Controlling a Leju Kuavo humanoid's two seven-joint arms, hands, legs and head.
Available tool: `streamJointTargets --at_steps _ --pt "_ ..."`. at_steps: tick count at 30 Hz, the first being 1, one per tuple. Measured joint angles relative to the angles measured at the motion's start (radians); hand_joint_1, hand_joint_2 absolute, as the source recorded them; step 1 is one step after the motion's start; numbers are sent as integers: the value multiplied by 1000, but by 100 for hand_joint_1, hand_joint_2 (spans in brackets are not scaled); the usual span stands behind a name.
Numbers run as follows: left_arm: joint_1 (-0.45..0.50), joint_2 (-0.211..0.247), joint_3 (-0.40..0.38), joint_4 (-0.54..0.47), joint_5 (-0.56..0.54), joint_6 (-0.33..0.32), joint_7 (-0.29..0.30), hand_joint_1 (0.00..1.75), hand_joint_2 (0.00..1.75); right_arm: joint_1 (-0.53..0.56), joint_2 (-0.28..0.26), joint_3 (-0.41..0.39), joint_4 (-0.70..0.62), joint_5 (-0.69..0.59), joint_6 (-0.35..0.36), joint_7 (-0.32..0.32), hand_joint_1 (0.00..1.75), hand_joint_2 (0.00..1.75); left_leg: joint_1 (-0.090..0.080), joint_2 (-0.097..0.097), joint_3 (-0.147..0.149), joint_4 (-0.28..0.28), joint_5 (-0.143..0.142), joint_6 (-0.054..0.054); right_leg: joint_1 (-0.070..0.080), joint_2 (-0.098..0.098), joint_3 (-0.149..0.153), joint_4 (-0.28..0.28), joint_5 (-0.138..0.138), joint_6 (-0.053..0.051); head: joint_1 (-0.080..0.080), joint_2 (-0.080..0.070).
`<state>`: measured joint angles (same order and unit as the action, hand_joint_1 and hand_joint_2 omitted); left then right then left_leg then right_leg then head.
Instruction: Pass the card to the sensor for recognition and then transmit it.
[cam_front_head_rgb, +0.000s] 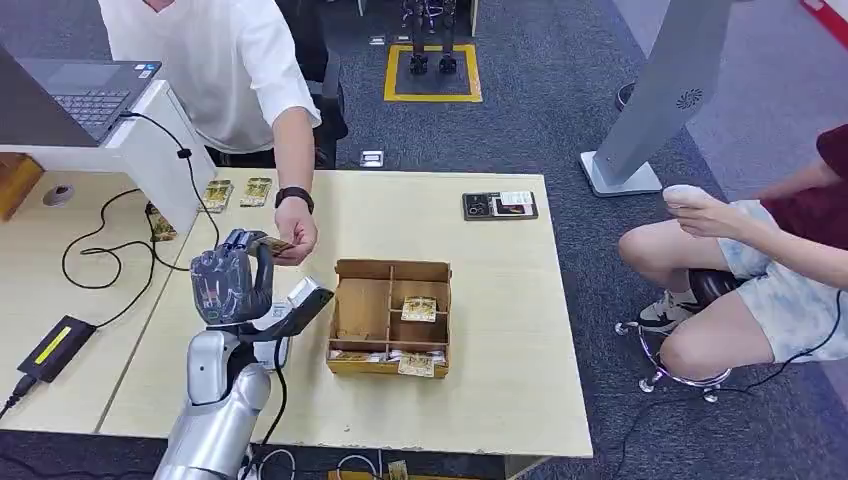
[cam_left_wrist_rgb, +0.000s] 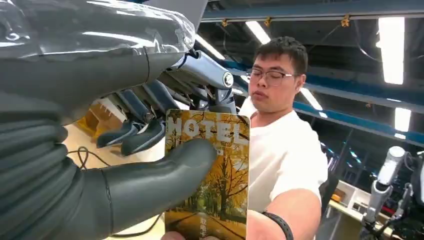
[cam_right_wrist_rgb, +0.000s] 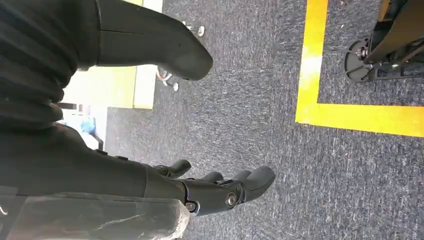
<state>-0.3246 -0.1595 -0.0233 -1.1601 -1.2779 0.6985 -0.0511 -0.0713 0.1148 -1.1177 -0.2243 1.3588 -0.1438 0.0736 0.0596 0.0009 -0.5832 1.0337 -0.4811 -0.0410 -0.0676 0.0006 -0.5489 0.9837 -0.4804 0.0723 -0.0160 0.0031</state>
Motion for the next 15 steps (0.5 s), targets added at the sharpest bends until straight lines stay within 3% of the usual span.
streamJointTargets --at_steps 8,12,15 --pt "9 -10 -7 -3 20 0 -36 0 175 0 0 0 0 -2 0 -2 0 175 0 0 0 0 0 0 0 0 0 0 0 0 0 0" --pt "27 -19 -6 -35 65 0 -127 0 175 2 0 0 0 -6 -1 -6 0 175 0 0 0 0 0 0 0 0 0 0 0 0 0 0" --pt "38 -25 -6 -53 72 0 -144 0 175 3 0 0 0 -6 -1 -8 0 175 0 0 0 0 0 0 0 0 0 0 0 0 0 0"
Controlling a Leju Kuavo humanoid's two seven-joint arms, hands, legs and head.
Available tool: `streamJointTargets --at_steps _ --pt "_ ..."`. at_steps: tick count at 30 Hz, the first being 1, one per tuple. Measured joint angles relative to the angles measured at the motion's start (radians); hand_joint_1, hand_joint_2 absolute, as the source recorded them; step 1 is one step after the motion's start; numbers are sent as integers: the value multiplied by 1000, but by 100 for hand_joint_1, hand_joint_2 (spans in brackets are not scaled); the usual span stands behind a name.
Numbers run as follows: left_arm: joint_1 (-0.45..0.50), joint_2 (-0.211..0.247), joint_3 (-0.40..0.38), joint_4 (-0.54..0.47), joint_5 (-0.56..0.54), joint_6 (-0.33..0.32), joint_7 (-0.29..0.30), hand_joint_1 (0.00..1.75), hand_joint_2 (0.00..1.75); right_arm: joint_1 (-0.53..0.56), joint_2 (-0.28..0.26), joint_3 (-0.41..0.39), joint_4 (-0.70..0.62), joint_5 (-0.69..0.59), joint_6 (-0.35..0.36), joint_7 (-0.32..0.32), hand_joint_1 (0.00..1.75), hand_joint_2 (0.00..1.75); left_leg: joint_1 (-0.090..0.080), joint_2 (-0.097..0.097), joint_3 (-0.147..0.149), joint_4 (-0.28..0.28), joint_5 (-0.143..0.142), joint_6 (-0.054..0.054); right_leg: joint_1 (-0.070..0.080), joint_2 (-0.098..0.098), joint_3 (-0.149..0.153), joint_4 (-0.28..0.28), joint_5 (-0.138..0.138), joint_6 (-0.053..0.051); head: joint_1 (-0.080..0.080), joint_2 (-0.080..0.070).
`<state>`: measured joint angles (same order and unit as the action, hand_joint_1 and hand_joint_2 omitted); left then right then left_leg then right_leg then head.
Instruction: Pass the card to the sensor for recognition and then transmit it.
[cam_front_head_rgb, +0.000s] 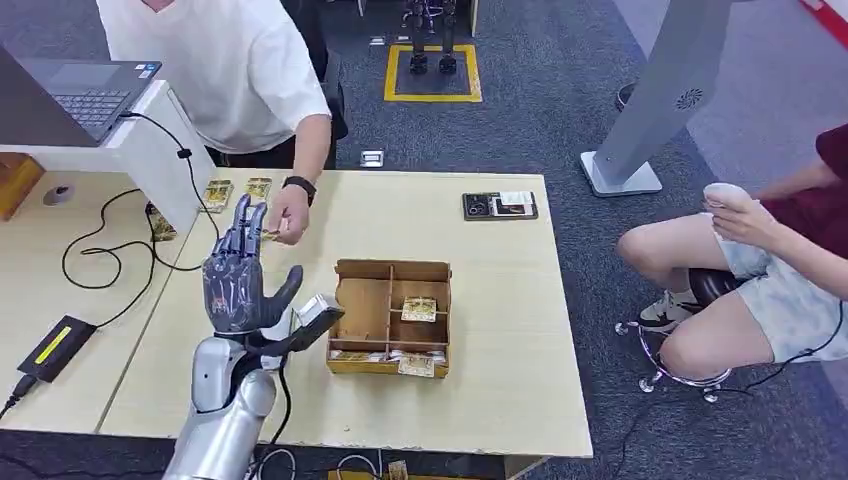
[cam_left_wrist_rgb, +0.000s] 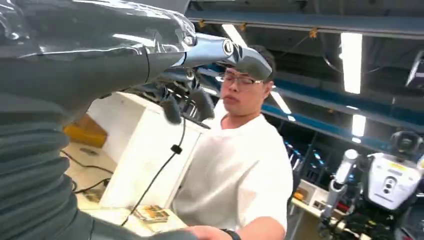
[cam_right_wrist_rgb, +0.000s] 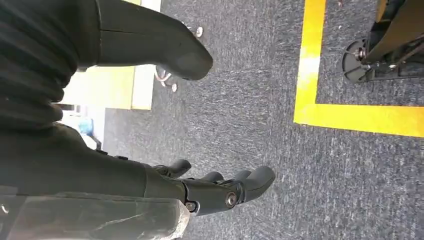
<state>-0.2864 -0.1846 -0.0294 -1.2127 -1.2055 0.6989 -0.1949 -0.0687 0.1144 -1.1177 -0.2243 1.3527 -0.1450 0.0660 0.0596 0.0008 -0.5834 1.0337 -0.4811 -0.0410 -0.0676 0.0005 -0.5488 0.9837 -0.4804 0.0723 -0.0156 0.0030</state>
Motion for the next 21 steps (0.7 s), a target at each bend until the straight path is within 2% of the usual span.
streamJointTargets --at_steps 3,7,10,12,16,21 --pt "5 0 0 -10 6 0 -9 0 175 1 0 0 0 0 0 0 0 175 0 0 0 0 0 0 0 0 0 0 0 0 0 0" --pt "32 -11 0 -48 119 0 -134 0 175 2 0 0 0 -18 0 -5 0 175 0 0 0 0 0 0 0 0 0 0 0 0 0 0" --pt "85 -12 -11 -105 226 0 -177 0 175 6 0 0 0 -24 0 -13 0 175 0 0 0 0 0 0 0 0 0 0 0 0 0 0" --pt "121 13 -42 -144 281 0 -194 0 175 8 0 -1 0 -33 1 -18 0 175 0 0 0 0 0 0 0 0 -1 0 0 0 -1 0" --pt "168 53 -82 -193 312 0 -216 0 175 12 -1 -2 0 -34 3 -21 0 175 0 0 -1 0 0 0 0 0 -1 0 -1 0 0 0" --pt "215 102 -125 -240 360 0 -281 0 175 15 -2 -2 0 -35 11 -26 0 175 0 0 0 0 0 0 0 0 -1 0 0 0 0 0"
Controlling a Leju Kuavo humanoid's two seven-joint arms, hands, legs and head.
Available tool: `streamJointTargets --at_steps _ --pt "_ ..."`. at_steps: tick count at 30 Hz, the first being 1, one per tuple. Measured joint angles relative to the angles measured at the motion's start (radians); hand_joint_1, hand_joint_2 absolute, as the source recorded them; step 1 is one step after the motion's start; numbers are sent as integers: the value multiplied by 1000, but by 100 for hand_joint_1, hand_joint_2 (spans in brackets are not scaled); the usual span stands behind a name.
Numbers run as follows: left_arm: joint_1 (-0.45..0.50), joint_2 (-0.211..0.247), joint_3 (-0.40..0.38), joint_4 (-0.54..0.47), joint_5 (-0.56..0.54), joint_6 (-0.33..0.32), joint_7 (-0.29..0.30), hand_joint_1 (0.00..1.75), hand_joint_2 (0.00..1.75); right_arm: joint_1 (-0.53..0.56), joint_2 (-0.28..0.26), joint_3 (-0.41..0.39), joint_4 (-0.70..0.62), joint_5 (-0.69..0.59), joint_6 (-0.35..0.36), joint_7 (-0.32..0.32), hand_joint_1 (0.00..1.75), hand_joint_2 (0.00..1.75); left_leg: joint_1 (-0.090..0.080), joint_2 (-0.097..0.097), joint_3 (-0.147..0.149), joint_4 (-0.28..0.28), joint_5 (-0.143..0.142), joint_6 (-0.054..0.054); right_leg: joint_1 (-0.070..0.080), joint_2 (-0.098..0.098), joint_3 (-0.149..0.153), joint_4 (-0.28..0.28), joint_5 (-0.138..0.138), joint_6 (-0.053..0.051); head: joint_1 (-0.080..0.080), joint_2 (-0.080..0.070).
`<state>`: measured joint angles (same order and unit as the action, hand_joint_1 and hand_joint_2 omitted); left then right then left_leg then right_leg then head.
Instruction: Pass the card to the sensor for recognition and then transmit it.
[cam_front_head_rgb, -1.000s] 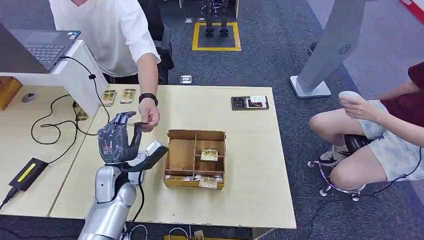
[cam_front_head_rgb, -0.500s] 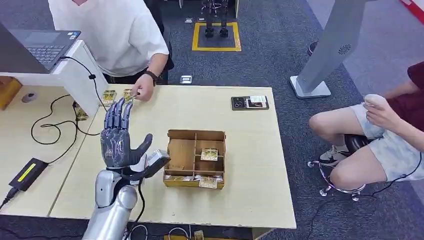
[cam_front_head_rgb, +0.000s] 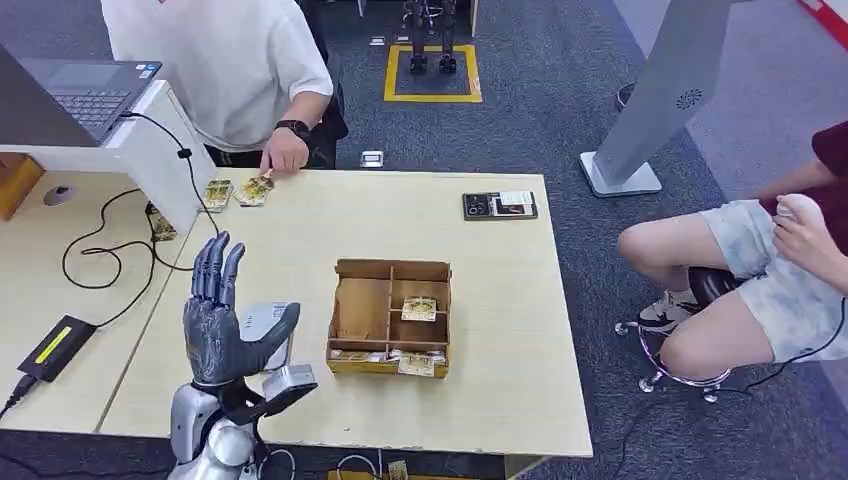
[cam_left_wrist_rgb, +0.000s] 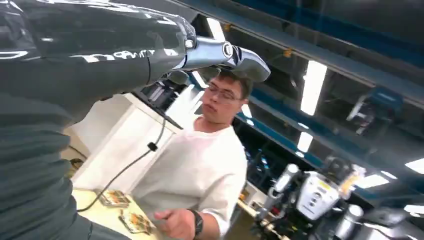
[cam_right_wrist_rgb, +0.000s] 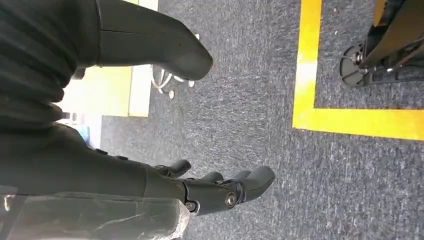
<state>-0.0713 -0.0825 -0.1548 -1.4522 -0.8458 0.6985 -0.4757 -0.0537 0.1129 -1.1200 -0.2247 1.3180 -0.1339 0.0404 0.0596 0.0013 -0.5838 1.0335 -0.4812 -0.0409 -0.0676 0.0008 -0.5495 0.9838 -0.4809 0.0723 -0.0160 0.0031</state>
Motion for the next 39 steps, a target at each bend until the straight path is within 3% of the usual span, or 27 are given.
streamJointTargets --at_steps 5,10,20,28,39 --pt "59 92 -124 -44 8 0 5 0 175 3 -2 -3 0 -2 9 -10 0 175 0 0 0 0 0 0 0 0 0 0 0 0 0 0" --pt "75 145 -194 -63 5 0 16 0 175 3 -5 -5 0 -15 10 -13 0 175 0 0 0 0 0 0 0 0 0 0 0 0 0 0" --pt "75 271 -411 -65 -45 -1 65 0 175 3 -11 -5 0 -15 21 -21 0 175 0 0 0 0 0 0 0 0 0 0 0 0 0 0" --pt "52 293 -493 -27 -100 -4 136 0 175 3 -13 -5 0 -18 21 -19 0 175 0 0 0 0 0 0 0 0 -1 0 0 0 0 0" --pt "11 255 -507 69 -249 -2 297 0 175 3 -15 -5 0 -18 17 -16 0 175 0 0 0 0 0 0 0 0 -1 0 0 0 0 0"
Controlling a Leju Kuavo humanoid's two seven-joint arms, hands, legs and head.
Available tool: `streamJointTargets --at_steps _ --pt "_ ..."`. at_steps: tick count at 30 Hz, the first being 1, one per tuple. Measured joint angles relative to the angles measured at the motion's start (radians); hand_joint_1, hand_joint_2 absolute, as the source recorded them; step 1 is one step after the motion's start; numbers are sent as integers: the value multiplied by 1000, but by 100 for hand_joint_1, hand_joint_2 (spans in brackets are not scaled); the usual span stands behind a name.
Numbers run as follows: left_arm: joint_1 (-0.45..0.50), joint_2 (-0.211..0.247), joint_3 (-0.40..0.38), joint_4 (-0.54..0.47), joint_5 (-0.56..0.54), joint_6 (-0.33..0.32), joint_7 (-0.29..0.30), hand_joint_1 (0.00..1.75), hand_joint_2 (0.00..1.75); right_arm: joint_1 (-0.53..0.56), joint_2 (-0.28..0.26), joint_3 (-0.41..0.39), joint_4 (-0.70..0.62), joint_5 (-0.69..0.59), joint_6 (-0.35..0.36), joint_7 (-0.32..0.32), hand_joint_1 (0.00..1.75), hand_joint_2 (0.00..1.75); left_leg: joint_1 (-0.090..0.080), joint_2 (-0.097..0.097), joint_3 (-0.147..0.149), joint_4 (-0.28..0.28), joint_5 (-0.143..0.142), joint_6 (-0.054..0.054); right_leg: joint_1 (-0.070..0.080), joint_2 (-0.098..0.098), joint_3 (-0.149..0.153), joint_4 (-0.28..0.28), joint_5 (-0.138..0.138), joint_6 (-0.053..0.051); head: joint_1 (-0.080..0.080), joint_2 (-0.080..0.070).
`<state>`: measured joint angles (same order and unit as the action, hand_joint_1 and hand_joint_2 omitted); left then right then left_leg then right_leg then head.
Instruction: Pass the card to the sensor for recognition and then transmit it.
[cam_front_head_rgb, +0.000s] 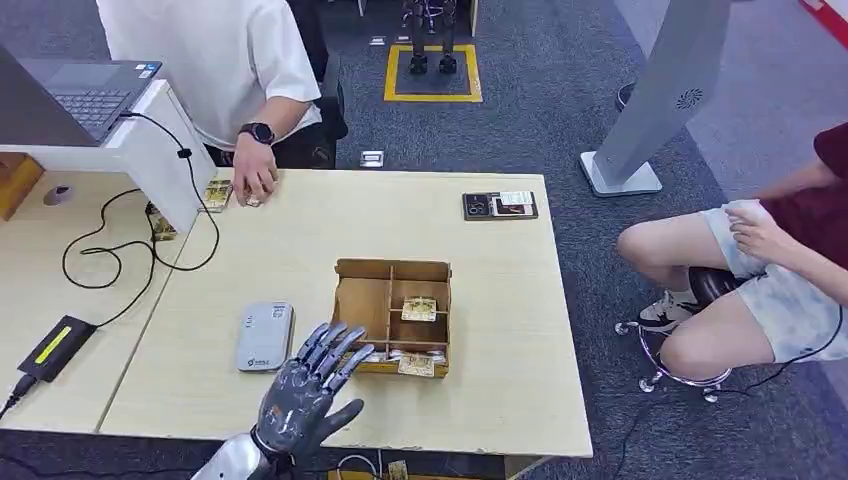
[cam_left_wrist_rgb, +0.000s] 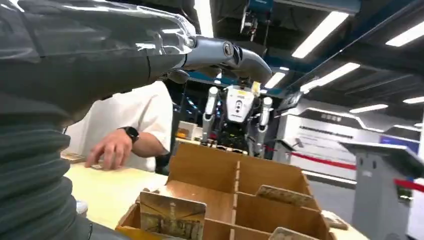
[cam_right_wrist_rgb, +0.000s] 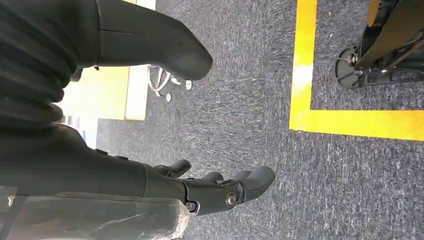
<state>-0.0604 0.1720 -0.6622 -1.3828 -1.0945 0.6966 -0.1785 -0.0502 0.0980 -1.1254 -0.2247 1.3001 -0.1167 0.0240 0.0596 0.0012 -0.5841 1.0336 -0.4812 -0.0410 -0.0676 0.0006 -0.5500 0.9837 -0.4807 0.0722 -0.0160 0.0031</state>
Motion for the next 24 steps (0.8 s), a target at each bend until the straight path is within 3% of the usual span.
streamJointTargets --at_steps 8,12,24 --pt "-7 -49 1 36 -82 1 106 0 175 1 0 -2 0 -2 -5 8 0 175 0 0 0 0 0 0 0 0 0 0 0 0 0 0" --pt "-9 -66 3 49 -96 1 125 0 175 4 0 -3 0 -2 -5 11 0 175 0 0 0 0 0 0 0 0 0 0 0 0 0 0" --pt "-10 -92 38 79 -285 -5 336 0 175 7 0 -9 -5 -13 -7 18 0 175 0 0 0 0 0 0 0 0 0 0 0 0 0 0"
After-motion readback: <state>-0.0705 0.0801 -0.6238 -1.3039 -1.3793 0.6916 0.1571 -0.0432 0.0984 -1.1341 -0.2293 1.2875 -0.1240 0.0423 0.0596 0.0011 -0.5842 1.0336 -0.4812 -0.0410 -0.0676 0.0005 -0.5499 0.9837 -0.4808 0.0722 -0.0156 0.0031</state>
